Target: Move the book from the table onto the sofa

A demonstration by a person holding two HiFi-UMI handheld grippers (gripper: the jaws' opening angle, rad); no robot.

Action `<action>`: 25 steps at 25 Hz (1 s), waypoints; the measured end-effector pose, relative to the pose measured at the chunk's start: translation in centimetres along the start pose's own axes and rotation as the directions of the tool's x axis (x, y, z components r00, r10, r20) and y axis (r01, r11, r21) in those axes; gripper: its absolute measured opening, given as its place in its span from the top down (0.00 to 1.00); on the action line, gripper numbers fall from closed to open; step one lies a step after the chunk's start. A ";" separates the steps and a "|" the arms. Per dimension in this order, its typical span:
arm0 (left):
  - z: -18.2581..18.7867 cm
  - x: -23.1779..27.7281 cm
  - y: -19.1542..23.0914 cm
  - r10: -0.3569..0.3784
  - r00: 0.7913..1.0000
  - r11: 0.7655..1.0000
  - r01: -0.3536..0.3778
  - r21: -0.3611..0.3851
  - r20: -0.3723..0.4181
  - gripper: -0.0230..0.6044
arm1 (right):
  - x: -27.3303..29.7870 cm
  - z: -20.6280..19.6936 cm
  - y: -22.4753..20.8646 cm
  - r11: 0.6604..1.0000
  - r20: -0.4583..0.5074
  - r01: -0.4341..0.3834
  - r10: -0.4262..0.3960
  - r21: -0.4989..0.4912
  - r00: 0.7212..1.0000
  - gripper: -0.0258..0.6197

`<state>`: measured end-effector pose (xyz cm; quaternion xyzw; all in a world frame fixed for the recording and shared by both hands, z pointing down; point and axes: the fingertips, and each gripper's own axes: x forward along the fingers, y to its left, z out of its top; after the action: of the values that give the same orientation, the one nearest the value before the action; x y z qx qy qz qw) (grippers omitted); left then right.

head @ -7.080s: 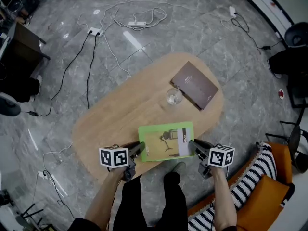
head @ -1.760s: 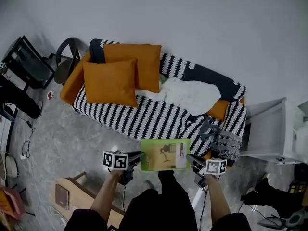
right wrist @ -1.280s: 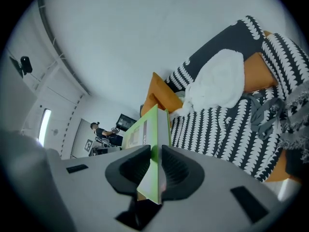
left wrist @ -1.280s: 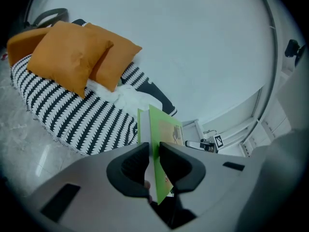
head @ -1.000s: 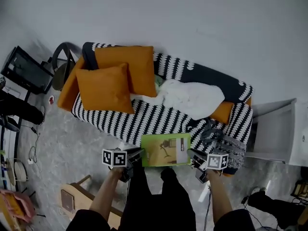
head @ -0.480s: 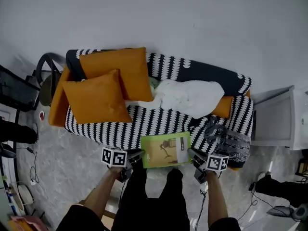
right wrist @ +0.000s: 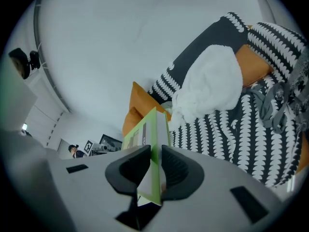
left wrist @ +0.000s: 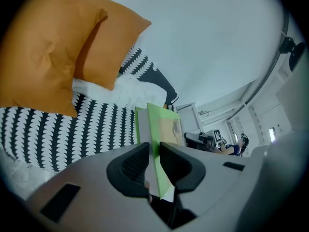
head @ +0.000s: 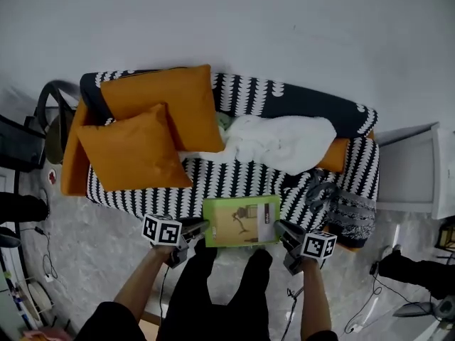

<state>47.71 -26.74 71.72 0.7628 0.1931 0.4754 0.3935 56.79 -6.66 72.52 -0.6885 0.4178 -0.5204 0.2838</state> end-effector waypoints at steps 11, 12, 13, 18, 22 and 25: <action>0.9 3.5 5.3 0.015 1.000 1.000 -0.016 -0.020 -0.021 0.84 | 3.8 -0.8 -5.0 0.999 -0.008 0.024 -0.024 0.049 1.000 0.83; 1.0 3.9 5.9 0.016 1.000 1.000 -0.016 -0.024 -0.024 0.84 | 4.3 -0.8 -5.5 0.998 -0.010 0.026 -0.025 0.053 1.000 0.83; 1.1 4.2 6.6 0.018 1.000 0.999 -0.019 -0.026 -0.025 0.84 | 4.8 -0.8 -6.1 0.998 -0.013 0.027 -0.026 0.054 1.000 0.83; 1.5 6.6 9.5 0.025 0.999 0.999 -0.026 -0.027 -0.026 0.84 | 7.1 -1.3 -9.4 0.998 -0.046 0.035 -0.032 0.055 0.998 0.83; 1.8 8.5 12.6 0.038 0.999 0.999 -0.039 -0.029 -0.038 0.84 | 9.2 -1.7 -12.0 0.997 -0.063 0.044 -0.041 0.062 0.997 0.83; 1.7 9.8 14.4 0.041 0.998 0.999 -0.043 -0.034 -0.045 0.84 | 10.4 -2.3 -13.9 0.996 -0.072 0.051 -0.046 0.073 0.996 0.83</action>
<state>52.70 -29.73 88.27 0.7490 0.1774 0.5036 0.3922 59.60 -8.86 89.67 -0.6686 0.3908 -0.5664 0.2818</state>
